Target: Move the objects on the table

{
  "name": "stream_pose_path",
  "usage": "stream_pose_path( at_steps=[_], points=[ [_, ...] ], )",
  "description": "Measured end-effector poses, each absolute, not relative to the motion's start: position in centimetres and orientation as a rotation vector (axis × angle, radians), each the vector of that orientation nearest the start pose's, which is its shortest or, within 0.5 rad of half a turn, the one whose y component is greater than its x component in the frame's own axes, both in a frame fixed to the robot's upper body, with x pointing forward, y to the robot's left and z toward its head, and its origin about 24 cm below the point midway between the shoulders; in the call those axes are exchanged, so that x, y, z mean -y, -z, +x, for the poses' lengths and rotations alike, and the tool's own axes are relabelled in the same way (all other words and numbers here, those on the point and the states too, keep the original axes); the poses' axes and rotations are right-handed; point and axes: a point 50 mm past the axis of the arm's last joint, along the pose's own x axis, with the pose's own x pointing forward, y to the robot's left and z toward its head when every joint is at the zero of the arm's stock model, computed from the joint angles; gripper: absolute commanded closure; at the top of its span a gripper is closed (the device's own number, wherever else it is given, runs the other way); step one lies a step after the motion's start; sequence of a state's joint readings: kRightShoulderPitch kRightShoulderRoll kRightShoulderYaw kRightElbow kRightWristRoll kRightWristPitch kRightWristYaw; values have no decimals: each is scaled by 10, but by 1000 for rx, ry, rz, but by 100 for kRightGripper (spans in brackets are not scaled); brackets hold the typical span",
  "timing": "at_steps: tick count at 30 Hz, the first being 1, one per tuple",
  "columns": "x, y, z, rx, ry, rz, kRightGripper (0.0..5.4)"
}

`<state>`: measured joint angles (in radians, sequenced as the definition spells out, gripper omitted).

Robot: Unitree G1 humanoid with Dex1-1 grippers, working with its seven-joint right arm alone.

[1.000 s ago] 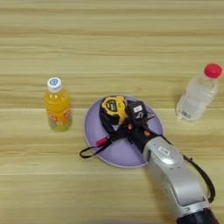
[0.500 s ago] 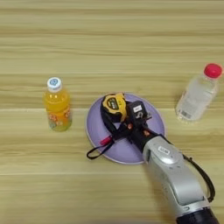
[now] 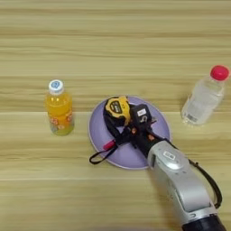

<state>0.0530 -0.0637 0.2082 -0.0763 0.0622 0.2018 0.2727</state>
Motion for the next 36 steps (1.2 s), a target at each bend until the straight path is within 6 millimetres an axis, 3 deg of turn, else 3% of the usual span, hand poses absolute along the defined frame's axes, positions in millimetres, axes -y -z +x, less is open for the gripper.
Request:
stream_pose_path(
  at_steps=[27,36],
  points=[
    [101,-36,232,-134,-475,21,124],
    [105,-53,233,-62,-461,19,124]
  ],
)
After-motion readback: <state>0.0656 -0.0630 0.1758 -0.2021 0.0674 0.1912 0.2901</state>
